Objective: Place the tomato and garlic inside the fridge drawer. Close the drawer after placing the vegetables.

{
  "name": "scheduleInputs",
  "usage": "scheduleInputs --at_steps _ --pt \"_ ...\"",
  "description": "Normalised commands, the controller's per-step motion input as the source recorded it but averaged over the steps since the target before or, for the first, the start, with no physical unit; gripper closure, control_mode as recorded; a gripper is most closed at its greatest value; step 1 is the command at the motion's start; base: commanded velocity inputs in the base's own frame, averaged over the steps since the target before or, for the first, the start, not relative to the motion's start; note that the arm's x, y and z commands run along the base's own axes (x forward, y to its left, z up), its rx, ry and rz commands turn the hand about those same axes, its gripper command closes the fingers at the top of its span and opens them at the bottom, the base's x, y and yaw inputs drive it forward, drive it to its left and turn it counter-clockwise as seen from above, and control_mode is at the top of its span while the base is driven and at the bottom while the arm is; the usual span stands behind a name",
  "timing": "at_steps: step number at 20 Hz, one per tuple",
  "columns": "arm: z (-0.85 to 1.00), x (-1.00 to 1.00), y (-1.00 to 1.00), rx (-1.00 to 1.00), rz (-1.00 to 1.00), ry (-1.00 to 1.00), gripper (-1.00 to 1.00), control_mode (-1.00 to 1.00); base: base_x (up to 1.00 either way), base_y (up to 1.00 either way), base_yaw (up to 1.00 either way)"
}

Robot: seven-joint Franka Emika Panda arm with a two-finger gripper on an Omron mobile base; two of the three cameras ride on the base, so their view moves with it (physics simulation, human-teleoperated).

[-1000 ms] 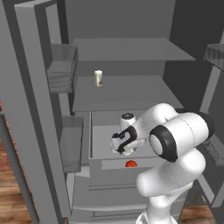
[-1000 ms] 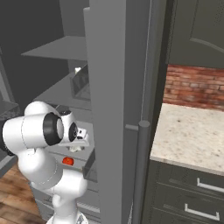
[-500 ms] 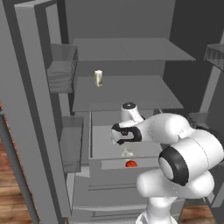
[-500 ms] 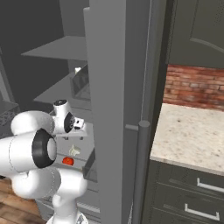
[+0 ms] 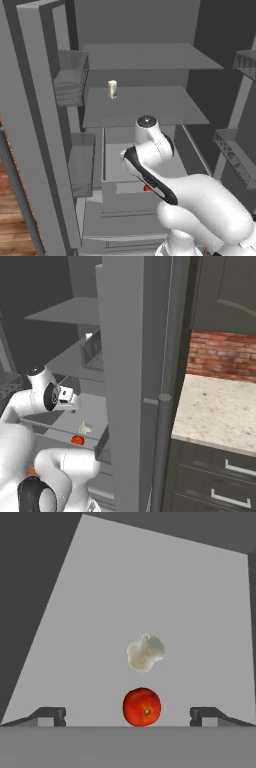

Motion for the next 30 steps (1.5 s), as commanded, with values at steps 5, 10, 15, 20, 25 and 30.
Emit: scheduleInputs --at_steps 5,10,15,20,25,30 --pt "0.68 -0.93 0.19 0.00 0.00 -0.01 -1.00 -1.00 0.00 0.00 0.00" --pt "0.24 -0.75 0.27 0.01 0.00 0.09 -1.00 -1.00 0.00 0.00 0.00" --pt "-0.05 -0.34 0.33 0.00 0.00 0.19 -1.00 -1.00 0.00 0.00 0.00" --pt "-0.32 0.02 0.06 0.00 0.00 0.04 -1.00 -1.00 0.00 0.00 0.00" --pt "-0.57 0.28 0.00 0.00 0.00 0.00 -1.00 -1.00 0.00 0.00 0.00" --pt "-0.68 0.32 0.00 0.00 0.00 0.00 -1.00 -1.00 0.00 0.00 0.00"
